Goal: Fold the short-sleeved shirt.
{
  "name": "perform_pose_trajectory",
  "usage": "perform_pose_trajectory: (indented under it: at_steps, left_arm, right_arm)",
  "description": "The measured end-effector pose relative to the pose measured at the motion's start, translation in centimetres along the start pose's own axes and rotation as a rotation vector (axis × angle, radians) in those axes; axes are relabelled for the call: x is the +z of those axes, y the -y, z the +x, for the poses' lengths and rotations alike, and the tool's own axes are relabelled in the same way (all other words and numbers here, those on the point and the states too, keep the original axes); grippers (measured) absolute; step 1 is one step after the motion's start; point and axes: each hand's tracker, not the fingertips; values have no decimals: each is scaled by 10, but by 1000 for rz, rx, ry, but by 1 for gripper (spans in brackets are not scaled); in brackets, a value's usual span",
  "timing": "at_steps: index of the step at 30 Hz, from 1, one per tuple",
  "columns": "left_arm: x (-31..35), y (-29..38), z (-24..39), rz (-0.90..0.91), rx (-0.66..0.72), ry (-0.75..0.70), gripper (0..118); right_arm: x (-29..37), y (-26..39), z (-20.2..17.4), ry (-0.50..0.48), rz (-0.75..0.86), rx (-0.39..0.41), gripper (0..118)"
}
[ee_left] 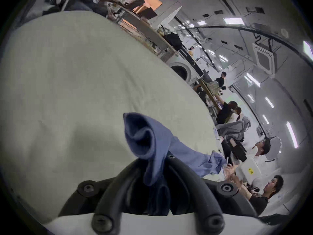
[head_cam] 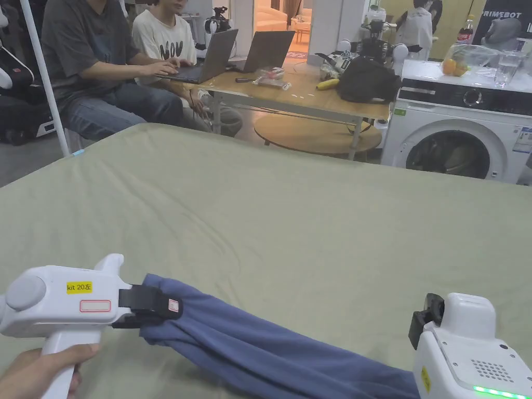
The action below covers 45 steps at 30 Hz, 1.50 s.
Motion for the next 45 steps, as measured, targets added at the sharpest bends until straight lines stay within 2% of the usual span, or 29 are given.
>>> perform_pose_trajectory:
  at_steps: [3,5,6,12,15,18,22,24,26,27,29,31,32,34,37,38,40,42,45]
  left_arm:
    - [12,3,17,-6,-8,-86,4]
    - [12,3,31,-10,-15,-76,4]
    - [10,8,42,-49,60,-24,4]
    - [-9,12,107,-94,106,236,4]
    - [-38,15,139,-169,110,272,4]
    - [-84,13,154,-244,73,254,4]
    - [-147,29,177,-366,27,160,4]
    - [-174,38,183,-430,-6,68,6]
    - [-190,52,195,-433,-77,-31,11]
    - [-198,55,194,-437,-67,-53,15]
    - [-206,62,193,-425,-65,-43,31]
    - [-200,62,194,-403,-20,-6,55]
    - [-196,61,195,-402,-4,25,55]
    - [-183,59,199,-402,-7,70,55]
    - [-159,50,198,-362,-28,62,53]
    - [-151,48,198,-341,4,130,45]
    - [-137,45,193,-297,20,172,18]
    - [-128,41,190,-250,-9,196,16]
    - [-124,39,180,-220,-12,139,12]
  right_arm:
    - [1,0,0,-15,8,-21,0]
    - [1,-1,0,-17,10,-19,0]
    - [1,-2,0,-21,9,-16,0]
    - [3,-3,6,-18,12,-14,0]
    - [5,-4,12,-11,13,-16,0]
    - [8,-3,19,1,11,-20,0]
    - [12,-2,29,25,5,-23,0]
    - [13,-1,35,38,1,-20,0]
    - [14,0,41,50,-2,-20,0]
    - [15,0,43,56,-4,-22,0]
    - [16,1,48,65,-8,-26,0]
    - [17,2,52,72,-11,-27,0]
    - [17,2,52,73,-12,-26,0]
    - [17,2,53,76,-16,-24,0]
    - [18,3,54,75,-17,-25,0]
    - [19,3,54,72,-17,-26,0]
    - [19,2,54,71,-16,-27,0]
    - [20,2,54,66,-16,-29,0]
    - [21,0,54,65,-14,-32,0]
